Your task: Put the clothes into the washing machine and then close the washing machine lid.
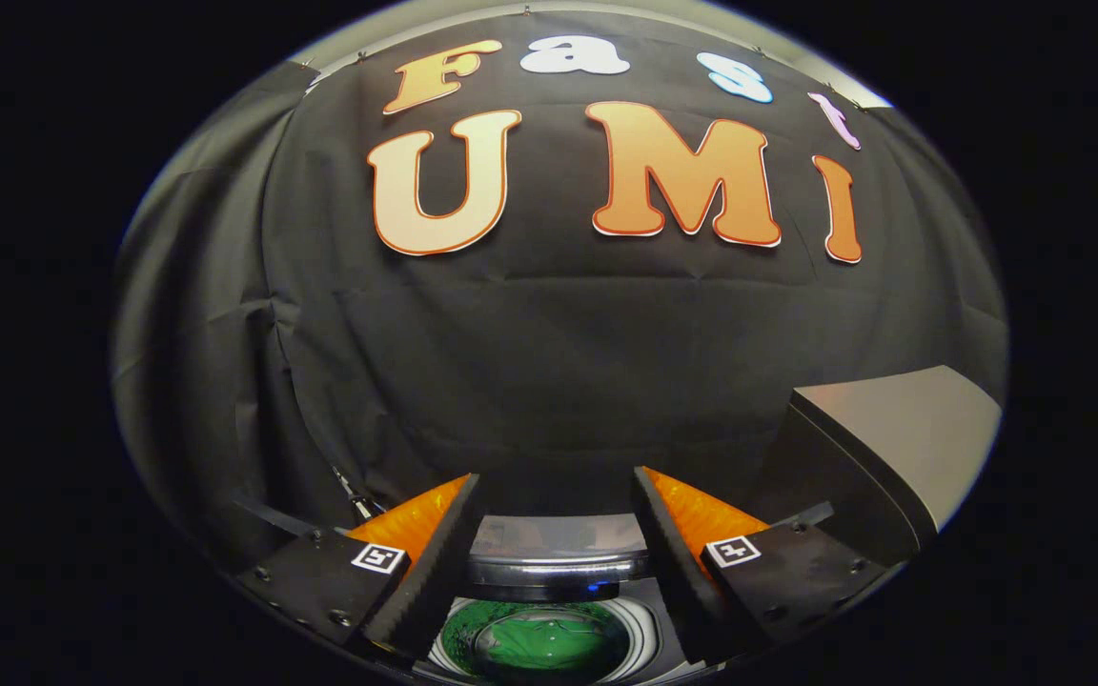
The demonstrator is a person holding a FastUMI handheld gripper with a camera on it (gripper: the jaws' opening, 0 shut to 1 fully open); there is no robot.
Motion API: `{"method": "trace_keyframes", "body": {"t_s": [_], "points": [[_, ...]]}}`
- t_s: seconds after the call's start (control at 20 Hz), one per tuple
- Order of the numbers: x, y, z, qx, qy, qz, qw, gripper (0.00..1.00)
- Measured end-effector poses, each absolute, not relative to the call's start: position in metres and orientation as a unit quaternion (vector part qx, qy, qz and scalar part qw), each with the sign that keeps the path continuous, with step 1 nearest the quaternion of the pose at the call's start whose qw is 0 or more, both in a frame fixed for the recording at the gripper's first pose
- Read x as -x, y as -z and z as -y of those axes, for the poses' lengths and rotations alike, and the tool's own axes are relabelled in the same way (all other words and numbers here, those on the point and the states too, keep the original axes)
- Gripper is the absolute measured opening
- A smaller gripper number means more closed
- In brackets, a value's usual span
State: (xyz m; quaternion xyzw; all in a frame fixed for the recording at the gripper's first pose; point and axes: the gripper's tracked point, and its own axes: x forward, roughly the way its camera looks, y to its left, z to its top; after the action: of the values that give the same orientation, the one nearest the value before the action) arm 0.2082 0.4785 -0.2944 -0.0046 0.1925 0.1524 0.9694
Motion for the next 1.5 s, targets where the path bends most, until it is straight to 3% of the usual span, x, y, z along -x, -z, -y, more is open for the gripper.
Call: {"method": "trace_keyframes", "body": {"t_s": [0.95,1.2,1.5], "points": [[-0.147,0.38,-0.459,-0.002,-0.15,-0.281,0.948,0.99],[-0.145,0.337,-0.464,-0.018,-0.171,-0.253,0.952,0.99],[-0.135,0.235,-0.42,-0.031,-0.186,-0.198,0.962,0.98]]}}
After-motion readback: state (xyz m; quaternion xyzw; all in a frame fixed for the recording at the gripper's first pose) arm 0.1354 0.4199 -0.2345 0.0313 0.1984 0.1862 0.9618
